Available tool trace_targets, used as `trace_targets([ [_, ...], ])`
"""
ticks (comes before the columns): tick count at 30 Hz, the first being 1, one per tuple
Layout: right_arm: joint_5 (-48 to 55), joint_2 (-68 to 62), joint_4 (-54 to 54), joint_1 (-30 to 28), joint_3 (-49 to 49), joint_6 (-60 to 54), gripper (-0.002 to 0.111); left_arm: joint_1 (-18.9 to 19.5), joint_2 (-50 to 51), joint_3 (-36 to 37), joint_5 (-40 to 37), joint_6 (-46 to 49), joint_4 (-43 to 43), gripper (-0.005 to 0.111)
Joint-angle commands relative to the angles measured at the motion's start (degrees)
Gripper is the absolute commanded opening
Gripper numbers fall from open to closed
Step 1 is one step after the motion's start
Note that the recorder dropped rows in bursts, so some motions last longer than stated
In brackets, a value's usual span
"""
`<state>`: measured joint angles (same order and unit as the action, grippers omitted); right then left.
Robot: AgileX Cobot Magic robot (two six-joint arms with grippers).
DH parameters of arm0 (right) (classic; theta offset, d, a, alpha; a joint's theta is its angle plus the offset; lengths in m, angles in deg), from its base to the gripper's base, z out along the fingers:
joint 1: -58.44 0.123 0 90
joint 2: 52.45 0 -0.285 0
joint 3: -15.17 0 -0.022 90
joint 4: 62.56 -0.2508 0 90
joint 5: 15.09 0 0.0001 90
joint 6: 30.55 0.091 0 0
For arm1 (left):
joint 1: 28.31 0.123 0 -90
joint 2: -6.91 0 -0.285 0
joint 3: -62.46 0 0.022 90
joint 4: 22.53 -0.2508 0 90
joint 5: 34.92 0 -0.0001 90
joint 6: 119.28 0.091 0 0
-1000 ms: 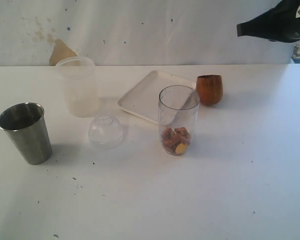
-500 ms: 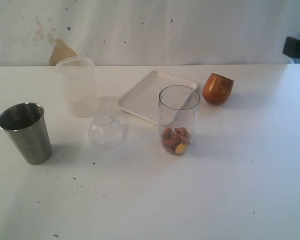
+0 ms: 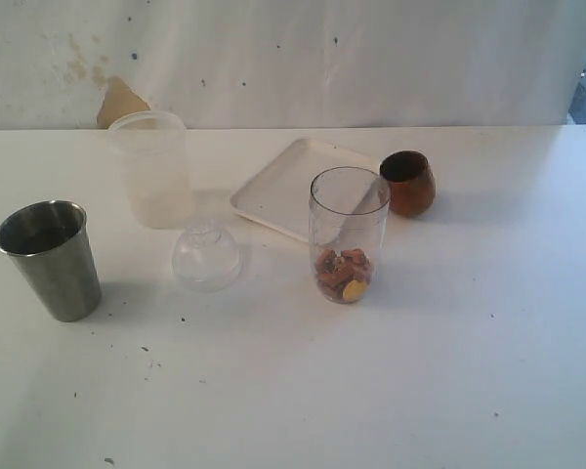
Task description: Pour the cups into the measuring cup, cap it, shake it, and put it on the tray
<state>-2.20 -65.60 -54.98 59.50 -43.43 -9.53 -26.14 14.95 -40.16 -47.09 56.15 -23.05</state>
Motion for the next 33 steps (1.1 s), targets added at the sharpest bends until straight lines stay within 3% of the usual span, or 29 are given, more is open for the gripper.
trace_targets([
  [1,1.03,3.88,-0.16,0.01,-0.37,0.20,0.000,-0.23,-0.26,-0.16,0.67,-0.04,0.06,0.001],
  [14,1.33,5.21,1.55,0.16,-1.05,-0.99,0.000,-0.23,-0.26,-0.16,0.67,-0.04,0.06,0.001],
  [18,-0.94,5.36,0.41,0.05,-3.60,-9.84,0.000,-0.23,-0.26,-0.16,0.67,-0.04,0.06,0.001],
  [23,-12.89,5.36,-10.39,-0.07,-10.97,-27.99,0.000,-0.23,-0.26,-0.16,0.67,0.10,0.06,0.001],
  [30,-13.37,5.36,-12.26,-0.68,-18.62,-30.83,0.000,-0.23,-0.26,-0.16,0.55,0.11,0.06,0.001],
  [33,-5.49,5.36,-11.90,-1.76,-18.62,-31.12,0.000,-0.23,-0.26,-0.16,0.55,0.11,0.06,0.001],
])
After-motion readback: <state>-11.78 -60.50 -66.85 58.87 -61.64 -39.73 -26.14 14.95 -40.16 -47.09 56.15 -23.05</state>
